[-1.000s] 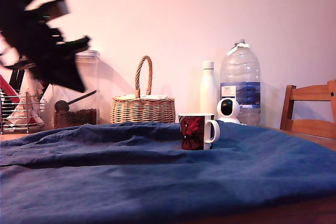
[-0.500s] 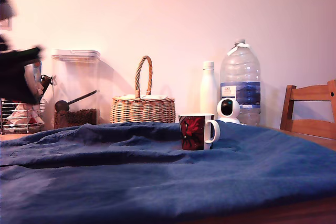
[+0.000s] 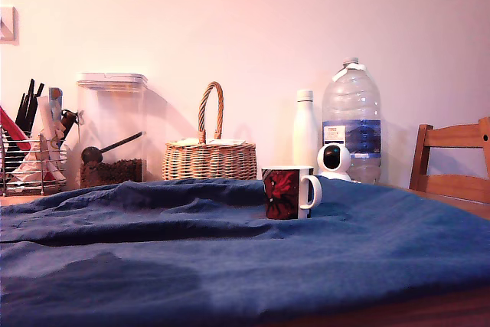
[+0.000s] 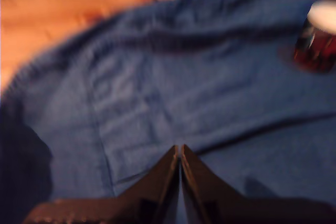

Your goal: Pick up the coffee capsules on the table and drop them inside the coffee cup

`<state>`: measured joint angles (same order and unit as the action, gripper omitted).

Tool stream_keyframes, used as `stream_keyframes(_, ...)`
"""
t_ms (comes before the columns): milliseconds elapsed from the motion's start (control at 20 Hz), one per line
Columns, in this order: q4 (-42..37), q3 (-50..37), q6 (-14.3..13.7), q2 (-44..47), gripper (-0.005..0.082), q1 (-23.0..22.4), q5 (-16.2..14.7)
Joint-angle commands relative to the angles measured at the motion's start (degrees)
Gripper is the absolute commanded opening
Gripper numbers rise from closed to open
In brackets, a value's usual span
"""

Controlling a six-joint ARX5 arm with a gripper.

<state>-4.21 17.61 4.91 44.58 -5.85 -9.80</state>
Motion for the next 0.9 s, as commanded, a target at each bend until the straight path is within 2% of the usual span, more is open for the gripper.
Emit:
stream_keyframes(0,0.4,-2.7,0.5,-3.3,-0.0019,0.0,0.5)
stream_keyframes(350,8.5,-3.4,0.5,-14.6,-0.0019,0.0,4.3)
stream_keyframes(600,12.4,-3.4,0.5,-22.7,-0.0019,0.0,4.3)
stream_keyframes(850,14.6,-3.4,1.1,-26.5,-0.0019,0.0,5.0)
